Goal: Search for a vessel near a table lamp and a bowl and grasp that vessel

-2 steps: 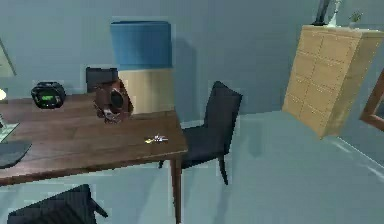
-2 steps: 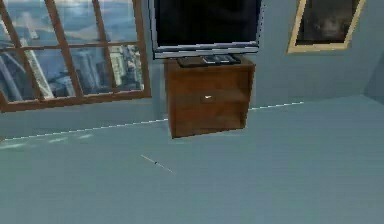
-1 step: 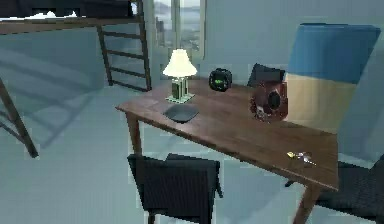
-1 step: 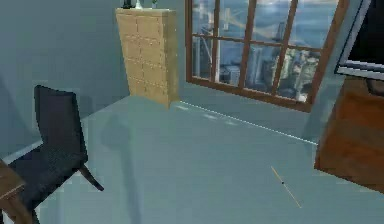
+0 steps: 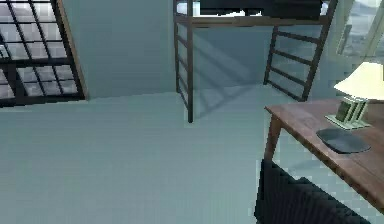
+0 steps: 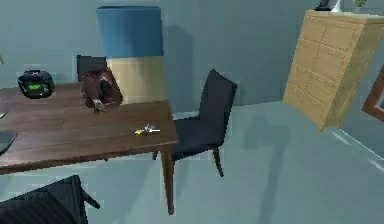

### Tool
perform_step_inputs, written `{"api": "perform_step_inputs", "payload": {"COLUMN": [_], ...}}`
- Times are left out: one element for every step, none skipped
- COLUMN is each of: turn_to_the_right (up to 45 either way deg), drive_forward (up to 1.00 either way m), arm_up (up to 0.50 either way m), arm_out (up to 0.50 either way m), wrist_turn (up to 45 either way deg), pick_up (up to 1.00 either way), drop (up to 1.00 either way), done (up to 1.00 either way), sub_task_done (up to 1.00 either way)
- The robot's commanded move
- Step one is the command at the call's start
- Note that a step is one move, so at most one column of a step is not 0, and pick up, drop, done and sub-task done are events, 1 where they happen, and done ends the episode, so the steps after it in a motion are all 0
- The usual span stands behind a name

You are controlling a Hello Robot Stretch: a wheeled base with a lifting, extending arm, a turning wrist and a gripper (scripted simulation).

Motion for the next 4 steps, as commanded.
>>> {"api": "perform_step_inputs", "payload": {"turn_to_the_right": [-30.0, 45.0, 45.0, 39.0], "drive_forward": [0.0, 0.0, 0.0, 0.0], "arm_up": [0.0, 0.0, 0.0, 0.0], "arm_out": [0.0, 0.0, 0.0, 0.0], "wrist_turn": [0.0, 0.0, 0.0, 0.0], "pick_up": [0.0, 0.0, 0.0, 0.0], "drop": [0.0, 0.0, 0.0, 0.0], "done": [0.0, 0.0, 0.0, 0.0], "sub_task_done": [0.0, 0.0, 0.0, 0.0]}}
